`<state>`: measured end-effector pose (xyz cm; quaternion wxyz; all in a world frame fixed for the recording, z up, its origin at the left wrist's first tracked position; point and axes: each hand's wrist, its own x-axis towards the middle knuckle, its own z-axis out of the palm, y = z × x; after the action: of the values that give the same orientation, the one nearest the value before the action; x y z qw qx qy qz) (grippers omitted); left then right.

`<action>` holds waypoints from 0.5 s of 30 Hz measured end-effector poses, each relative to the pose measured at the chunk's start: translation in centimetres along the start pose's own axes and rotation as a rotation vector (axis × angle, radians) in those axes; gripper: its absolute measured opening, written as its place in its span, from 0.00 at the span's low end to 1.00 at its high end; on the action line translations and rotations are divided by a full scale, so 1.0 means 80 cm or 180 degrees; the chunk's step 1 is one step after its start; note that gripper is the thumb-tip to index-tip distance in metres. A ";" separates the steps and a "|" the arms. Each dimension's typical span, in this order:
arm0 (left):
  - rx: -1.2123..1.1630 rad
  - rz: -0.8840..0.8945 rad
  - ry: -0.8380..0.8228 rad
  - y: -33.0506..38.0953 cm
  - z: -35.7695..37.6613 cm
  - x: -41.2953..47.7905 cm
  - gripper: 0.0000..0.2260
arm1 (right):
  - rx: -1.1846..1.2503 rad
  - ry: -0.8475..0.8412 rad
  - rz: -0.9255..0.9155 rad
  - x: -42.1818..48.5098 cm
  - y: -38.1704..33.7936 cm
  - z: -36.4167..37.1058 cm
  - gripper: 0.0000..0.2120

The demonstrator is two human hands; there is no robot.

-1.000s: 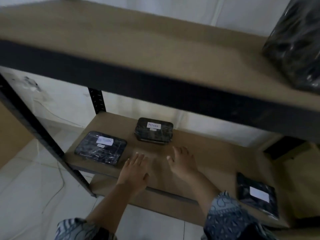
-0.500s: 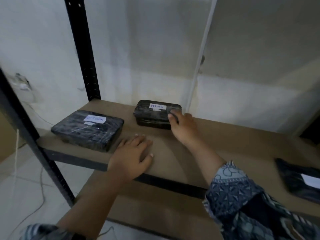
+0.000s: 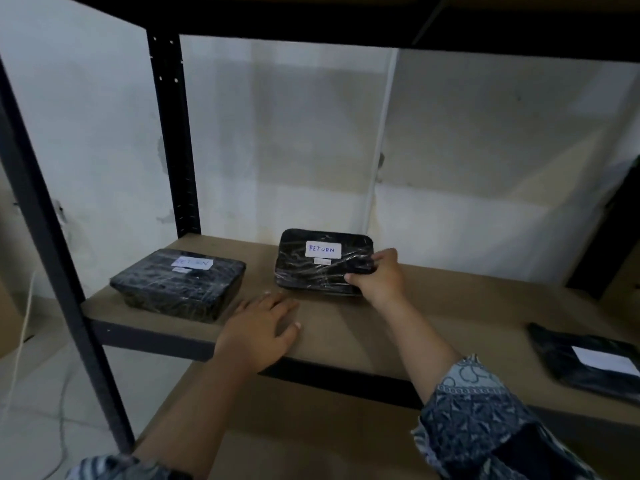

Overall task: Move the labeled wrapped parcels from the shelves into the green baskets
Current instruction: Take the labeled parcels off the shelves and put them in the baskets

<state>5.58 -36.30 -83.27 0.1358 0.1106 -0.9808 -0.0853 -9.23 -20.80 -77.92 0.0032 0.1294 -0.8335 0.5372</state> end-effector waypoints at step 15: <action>0.0012 -0.0011 0.0133 -0.005 0.005 0.003 0.37 | 0.0227 -0.0436 -0.0388 -0.006 0.032 -0.010 0.37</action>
<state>5.27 -36.67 -83.67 0.1559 0.1143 -0.9778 -0.0815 -9.44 -19.00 -79.99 -0.0257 0.2164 -0.8027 0.5552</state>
